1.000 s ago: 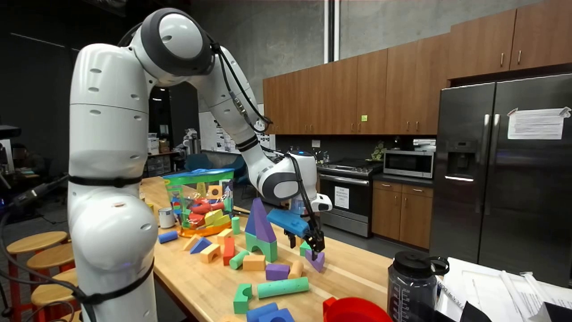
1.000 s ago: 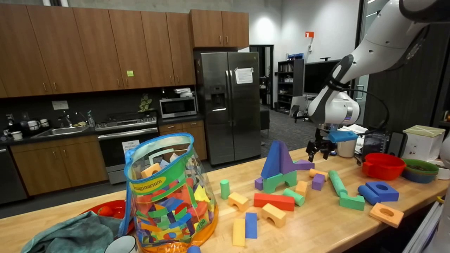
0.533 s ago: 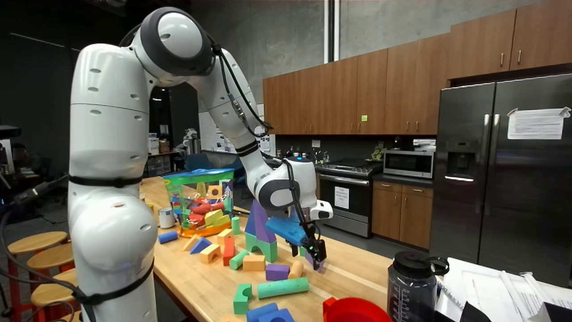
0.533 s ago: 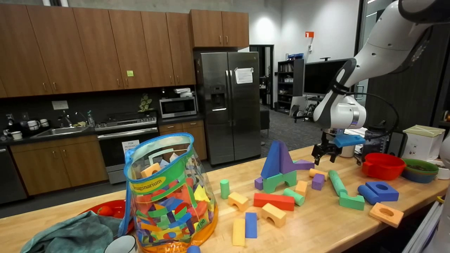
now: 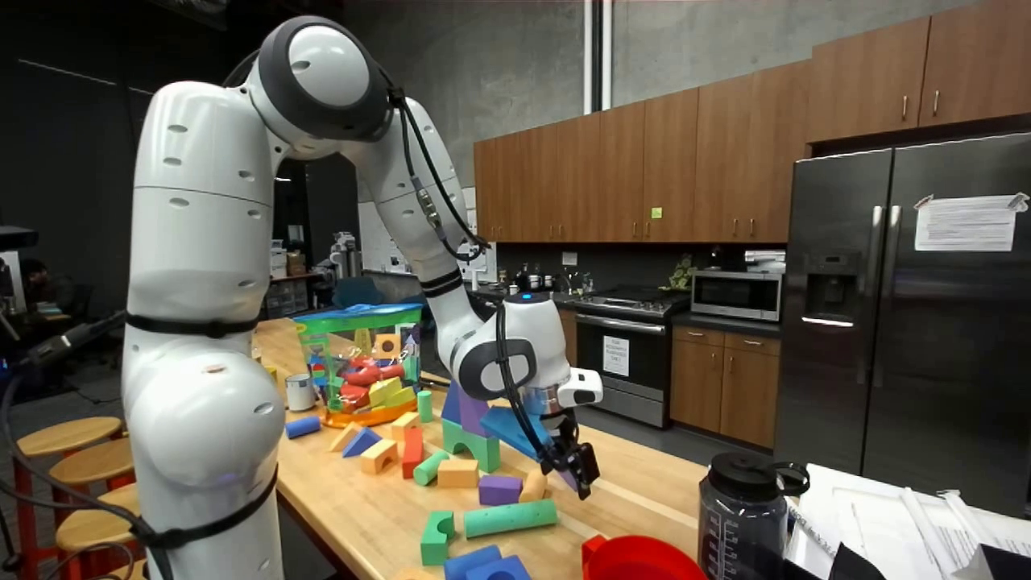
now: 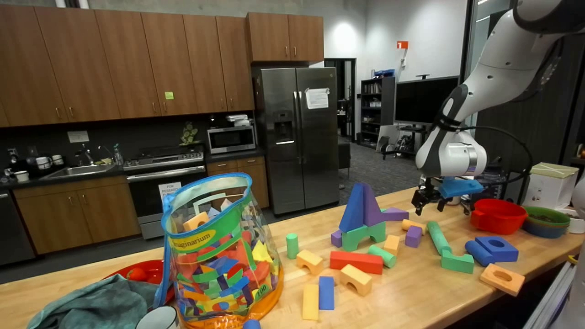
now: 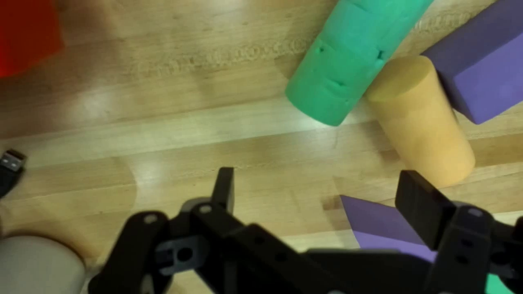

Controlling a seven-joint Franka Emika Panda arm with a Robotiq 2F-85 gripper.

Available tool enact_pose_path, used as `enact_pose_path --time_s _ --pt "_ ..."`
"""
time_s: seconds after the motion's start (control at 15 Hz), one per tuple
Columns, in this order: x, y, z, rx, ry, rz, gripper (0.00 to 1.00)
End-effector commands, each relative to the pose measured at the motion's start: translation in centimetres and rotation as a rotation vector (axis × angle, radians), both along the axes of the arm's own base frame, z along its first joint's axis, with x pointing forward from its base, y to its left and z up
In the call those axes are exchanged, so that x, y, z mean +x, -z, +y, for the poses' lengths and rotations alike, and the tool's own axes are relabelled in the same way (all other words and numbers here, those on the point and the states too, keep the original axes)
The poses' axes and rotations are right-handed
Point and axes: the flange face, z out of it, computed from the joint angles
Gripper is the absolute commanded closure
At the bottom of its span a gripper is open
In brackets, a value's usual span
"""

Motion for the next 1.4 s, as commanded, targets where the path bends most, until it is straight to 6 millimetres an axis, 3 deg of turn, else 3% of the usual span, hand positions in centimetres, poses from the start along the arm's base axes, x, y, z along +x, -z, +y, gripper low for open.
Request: enact_pose_path --time_s 0.0,1.33 --pt "-0.7 0.7 -0.4 -0.018 0.003 0.029 0.00" --pt "-1.6 0.8 1.5 0.081 -0.072 0.227 0.00"
